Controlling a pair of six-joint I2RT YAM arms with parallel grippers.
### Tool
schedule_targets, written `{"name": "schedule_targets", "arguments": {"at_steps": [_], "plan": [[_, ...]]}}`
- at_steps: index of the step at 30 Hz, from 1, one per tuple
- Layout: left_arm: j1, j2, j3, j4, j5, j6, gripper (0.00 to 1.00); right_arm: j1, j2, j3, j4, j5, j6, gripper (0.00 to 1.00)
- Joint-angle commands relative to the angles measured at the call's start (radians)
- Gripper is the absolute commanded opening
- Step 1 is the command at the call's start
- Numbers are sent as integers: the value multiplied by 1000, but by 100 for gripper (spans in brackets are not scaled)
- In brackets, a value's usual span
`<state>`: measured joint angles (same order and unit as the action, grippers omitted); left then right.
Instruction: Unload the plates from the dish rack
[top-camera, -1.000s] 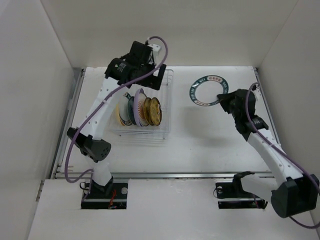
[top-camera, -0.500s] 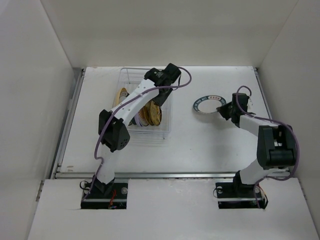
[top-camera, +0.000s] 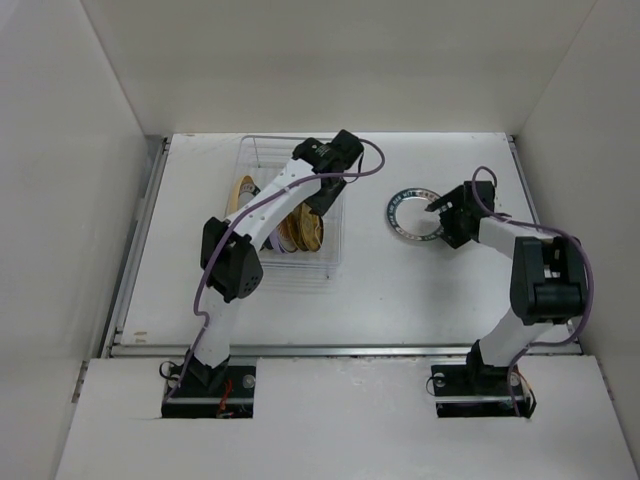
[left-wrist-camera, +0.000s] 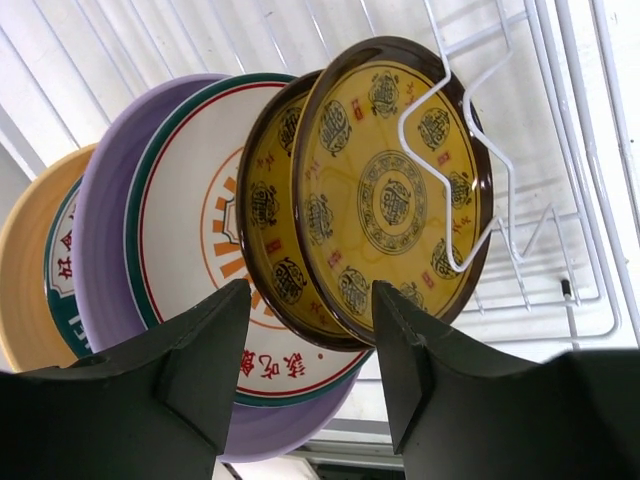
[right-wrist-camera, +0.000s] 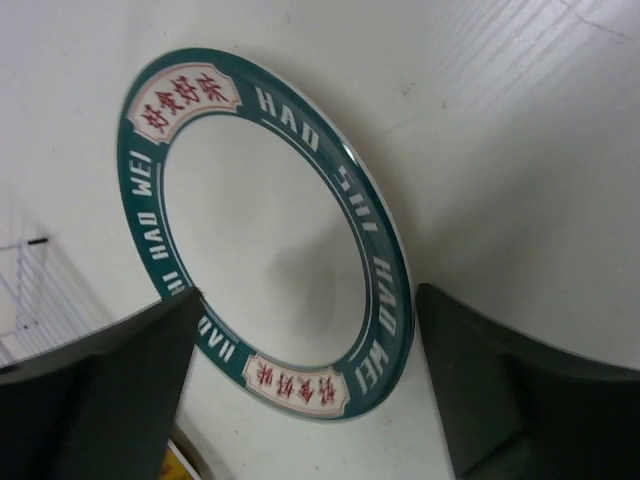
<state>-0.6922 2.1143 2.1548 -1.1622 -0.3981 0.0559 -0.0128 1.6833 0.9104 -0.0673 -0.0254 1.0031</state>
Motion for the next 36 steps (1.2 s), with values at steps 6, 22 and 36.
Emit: {"name": "schedule_targets", "arguments": {"at_steps": [6, 22, 36], "plan": [[-1, 42, 53, -89, 22, -2, 41, -3, -123, 50, -180, 24, -43, 100], [28, 107, 118, -146, -16, -86, 0, 40, -497, -1, -308, 108, -164, 100], [-21, -290, 166, 73, -127, -44, 0, 224, -646, -39, -87, -414, -462, 100]]}}
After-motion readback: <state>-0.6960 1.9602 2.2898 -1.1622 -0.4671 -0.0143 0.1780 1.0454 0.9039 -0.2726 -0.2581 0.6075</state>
